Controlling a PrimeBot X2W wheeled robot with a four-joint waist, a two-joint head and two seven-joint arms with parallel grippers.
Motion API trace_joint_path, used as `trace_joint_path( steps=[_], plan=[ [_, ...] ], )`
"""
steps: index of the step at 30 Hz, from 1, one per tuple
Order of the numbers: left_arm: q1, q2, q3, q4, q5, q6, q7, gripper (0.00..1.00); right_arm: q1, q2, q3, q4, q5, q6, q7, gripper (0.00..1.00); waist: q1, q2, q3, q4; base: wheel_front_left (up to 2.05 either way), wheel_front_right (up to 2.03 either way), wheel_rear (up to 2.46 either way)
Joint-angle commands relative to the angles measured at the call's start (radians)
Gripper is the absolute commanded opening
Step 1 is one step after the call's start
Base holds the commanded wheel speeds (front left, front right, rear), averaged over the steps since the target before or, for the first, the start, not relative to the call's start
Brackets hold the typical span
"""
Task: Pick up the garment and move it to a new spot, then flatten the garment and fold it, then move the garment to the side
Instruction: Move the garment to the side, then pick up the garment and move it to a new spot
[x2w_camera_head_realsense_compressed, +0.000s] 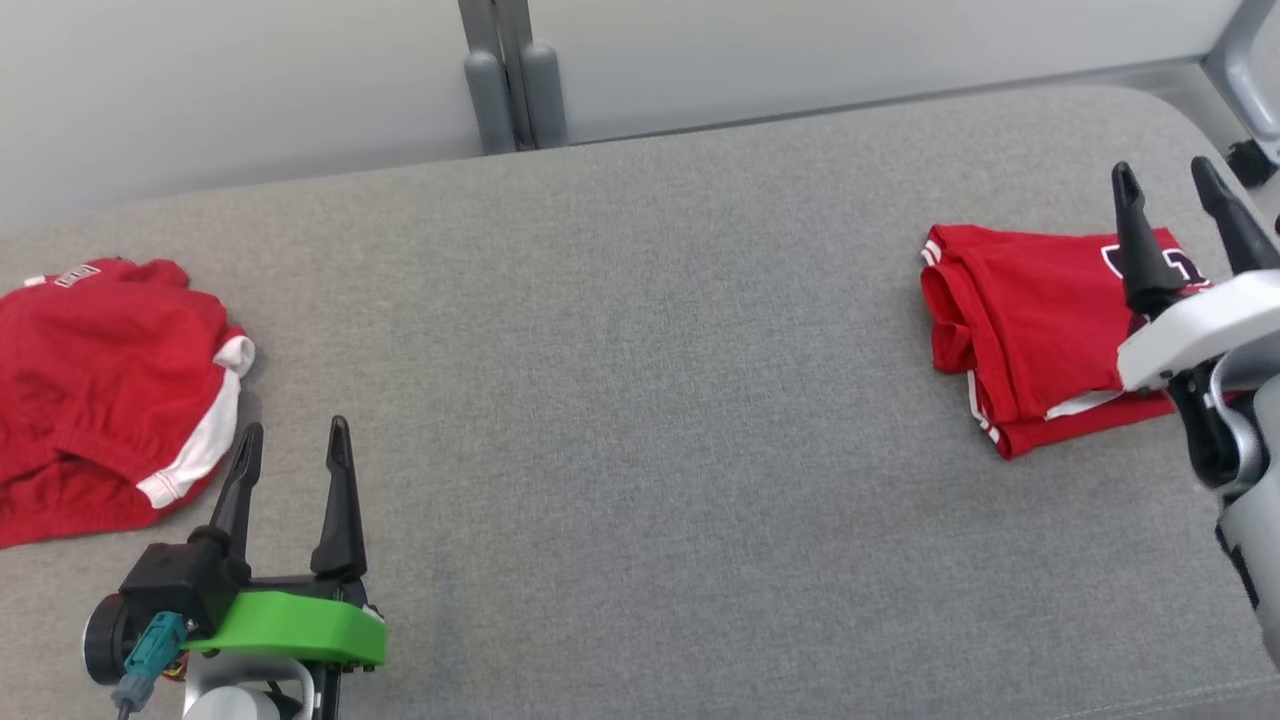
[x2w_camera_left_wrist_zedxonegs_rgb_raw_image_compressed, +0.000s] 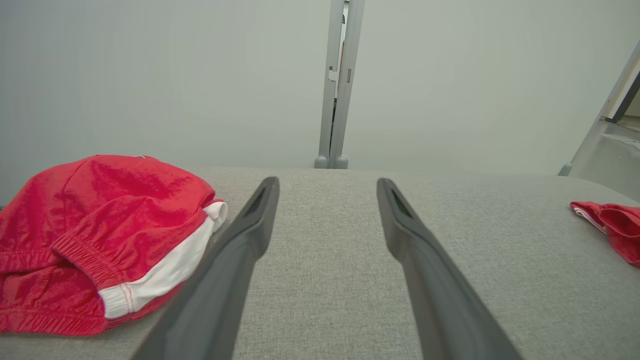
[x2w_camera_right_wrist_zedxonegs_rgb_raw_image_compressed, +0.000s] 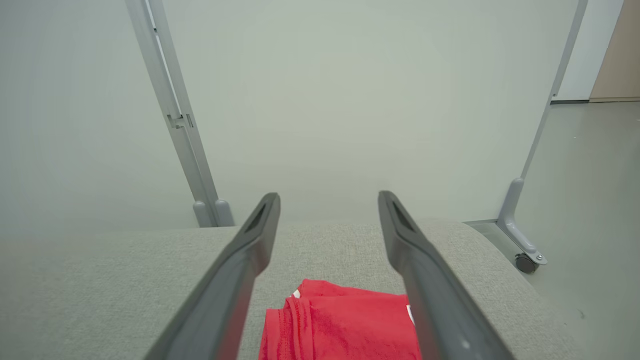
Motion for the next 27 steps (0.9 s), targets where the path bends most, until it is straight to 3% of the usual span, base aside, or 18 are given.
trace_joint_path(
  steps=[1, 11, 19, 27],
  plan=[
    [0.025, 0.004, 0.002, 0.001, -0.004, 0.005, -0.007, 1.00, 0.054, 0.016, -0.012, -0.035, -0.003, -0.001, -0.012, 1.00, 0.0000, 0.0000, -0.113, 0.053, 0.00, 0.00, 0.00],
    [0.082, -0.007, 0.014, 0.041, -0.010, 0.005, -0.013, 1.00, 0.333, 0.106, -0.058, -0.258, -0.018, -0.001, -0.049, 1.00, 0.0000, 0.0000, -0.136, 0.089, 0.00, 0.00, 0.00],
    [0.100, -0.039, 0.025, 0.039, 0.028, -0.023, -0.016, 1.00, 0.482, 0.157, -0.068, -0.308, -0.075, -0.001, -0.058, 1.00, 0.0000, 0.0000, -0.143, 0.095, 0.00, 0.00, 0.00],
    [0.102, -0.063, 0.052, 0.013, 0.083, -0.043, -0.016, 1.00, 0.505, 0.185, -0.089, -0.333, -0.146, -0.001, -0.060, 1.00, 0.0000, 0.0000, -0.146, 0.085, 0.00, 0.00, 0.00]
  ],
)
